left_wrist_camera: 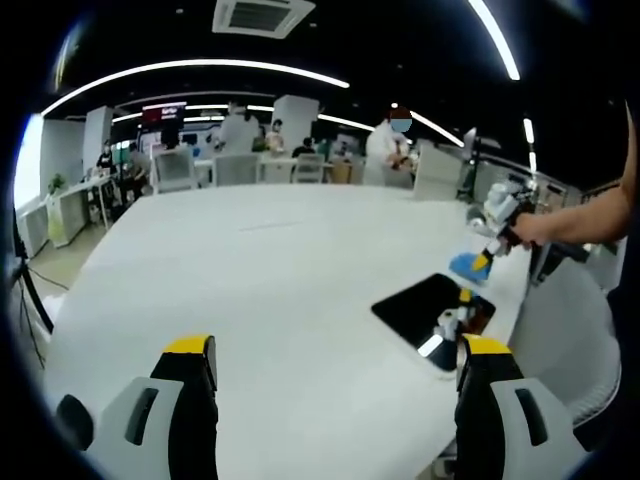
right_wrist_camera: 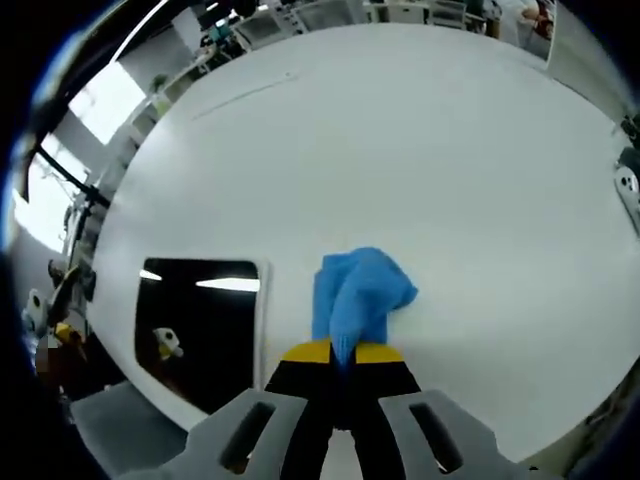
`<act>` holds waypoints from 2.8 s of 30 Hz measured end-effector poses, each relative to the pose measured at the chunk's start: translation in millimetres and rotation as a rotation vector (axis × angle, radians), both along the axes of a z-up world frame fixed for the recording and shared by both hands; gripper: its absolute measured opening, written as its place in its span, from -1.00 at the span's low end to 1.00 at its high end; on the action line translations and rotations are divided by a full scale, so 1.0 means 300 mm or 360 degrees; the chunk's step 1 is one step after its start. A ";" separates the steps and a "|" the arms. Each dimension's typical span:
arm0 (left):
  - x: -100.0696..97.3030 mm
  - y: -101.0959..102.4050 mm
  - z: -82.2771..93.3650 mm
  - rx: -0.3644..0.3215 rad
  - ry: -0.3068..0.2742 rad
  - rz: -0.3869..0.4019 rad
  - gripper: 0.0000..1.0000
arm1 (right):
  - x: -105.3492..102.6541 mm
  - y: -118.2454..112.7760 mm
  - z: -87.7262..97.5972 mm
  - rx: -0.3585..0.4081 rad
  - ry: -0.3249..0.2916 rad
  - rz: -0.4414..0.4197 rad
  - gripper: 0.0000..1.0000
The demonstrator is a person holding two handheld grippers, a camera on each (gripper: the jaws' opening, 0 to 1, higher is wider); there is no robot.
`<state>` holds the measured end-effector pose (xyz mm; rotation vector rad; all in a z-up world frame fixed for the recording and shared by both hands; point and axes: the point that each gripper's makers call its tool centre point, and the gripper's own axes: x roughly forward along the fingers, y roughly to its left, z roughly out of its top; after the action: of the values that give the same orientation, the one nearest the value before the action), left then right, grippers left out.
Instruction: Wipe the mirror surface with the cleaning cloth until all visible marks leave the cleaned area.
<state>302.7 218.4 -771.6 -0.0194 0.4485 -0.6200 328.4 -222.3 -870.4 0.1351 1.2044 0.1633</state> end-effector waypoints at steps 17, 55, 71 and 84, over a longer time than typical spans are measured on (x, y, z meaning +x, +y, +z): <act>0.004 -0.013 0.004 0.0001 -0.0002 -0.0021 1.00 | -0.044 0.032 -0.004 0.0073 -0.0106 0.0242 -0.93; -0.067 -0.050 -0.017 0.0026 0.0001 -0.0012 1.00 | -0.239 -0.171 0.247 0.0063 -0.1074 0.0563 1.00; -0.073 -0.035 0.007 0.0016 -0.0015 0.0005 1.00 | -0.237 -0.135 0.269 0.0065 -0.1095 0.0622 1.00; -0.062 -0.034 0.020 0.0023 -0.0021 -0.0010 1.00 | -0.250 -0.136 0.276 0.0068 -0.1096 0.0619 1.00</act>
<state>284.1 208.1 -765.7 -0.0003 0.4402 -0.6225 253.3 -263.2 -787.7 -0.1175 0.5276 0.5303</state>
